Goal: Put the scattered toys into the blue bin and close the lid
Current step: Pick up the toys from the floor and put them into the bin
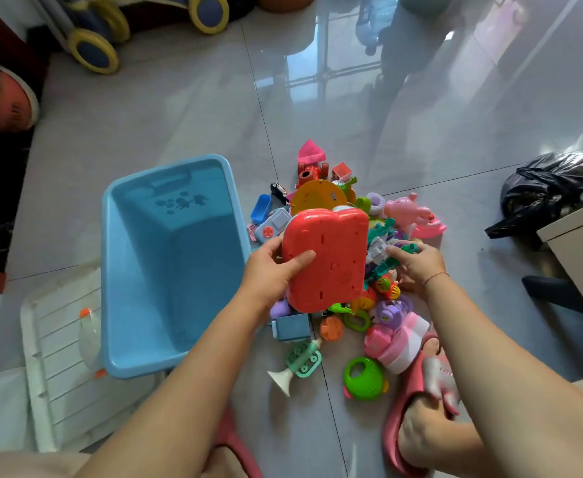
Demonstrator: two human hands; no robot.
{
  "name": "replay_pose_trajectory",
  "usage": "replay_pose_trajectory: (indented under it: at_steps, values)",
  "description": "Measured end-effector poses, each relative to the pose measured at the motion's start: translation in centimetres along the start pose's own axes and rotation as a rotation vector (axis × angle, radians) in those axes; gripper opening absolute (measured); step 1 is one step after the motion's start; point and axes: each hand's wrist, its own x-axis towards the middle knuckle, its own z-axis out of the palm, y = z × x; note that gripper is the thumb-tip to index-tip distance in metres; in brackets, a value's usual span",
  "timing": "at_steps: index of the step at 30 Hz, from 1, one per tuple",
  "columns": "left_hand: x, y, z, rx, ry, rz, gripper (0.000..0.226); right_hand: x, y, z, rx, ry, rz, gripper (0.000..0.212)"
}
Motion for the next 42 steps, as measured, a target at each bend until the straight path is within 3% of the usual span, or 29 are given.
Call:
replay_pose_trajectory:
  at_steps: [5,9,12,16,20,28,30,33,36,38,42]
  values:
    - [-1.1,5.1,-4.3,-0.087,0.094,0.218,0.024,-3.8,-6.5,1.9,0.151,0.017,-0.208,0.013]
    - [-1.5,6.4,-10.2,-0.064,0.301,0.361,0.028,-7.1,-11.3,6.1,0.162,-0.121,-0.412,0.013]
    - [-1.2,5.2,-14.6,0.079,0.48,0.354,0.036,-8.8,-13.3,10.6,0.107,-0.202,-0.515,0.013]
    - [0.5,0.1,-18.0,0.475,0.598,0.25,0.041,-9.8,-13.5,17.4,0.035,-0.251,-0.564,0.015]
    - [2.2,-5.8,-18.8,0.807,0.492,0.153,0.04,-9.7,-11.1,23.5,-0.176,-0.322,-0.579,0.02]
    - [4.7,-12.7,-18.5,1.203,0.327,0.156,0.047,-7.7,-6.8,30.4,-0.582,-0.263,-0.697,0.016]
    - [5.3,-13.4,-17.8,1.34,0.224,0.168,0.055,-7.3,-6.2,31.9,-0.636,-0.238,-0.742,0.014]
    - [5.5,-13.4,-16.7,1.472,0.008,0.043,0.058,-6.7,-5.7,33.8,-0.751,-0.236,-0.853,0.013]
    - [5.2,-13.4,-16.9,1.472,-0.184,-0.113,0.055,-6.0,-5.1,34.9,-0.981,-0.266,-0.917,0.019]
    - [4.8,-13.2,-17.3,1.345,-0.287,-0.265,0.054,-5.7,-5.0,35.1,-1.096,-0.307,-0.912,0.024]
    - [4.8,-13.3,-18.0,1.134,-0.244,-0.457,0.049,-5.9,-5.6,34.8,-1.164,-0.36,-0.856,0.017]
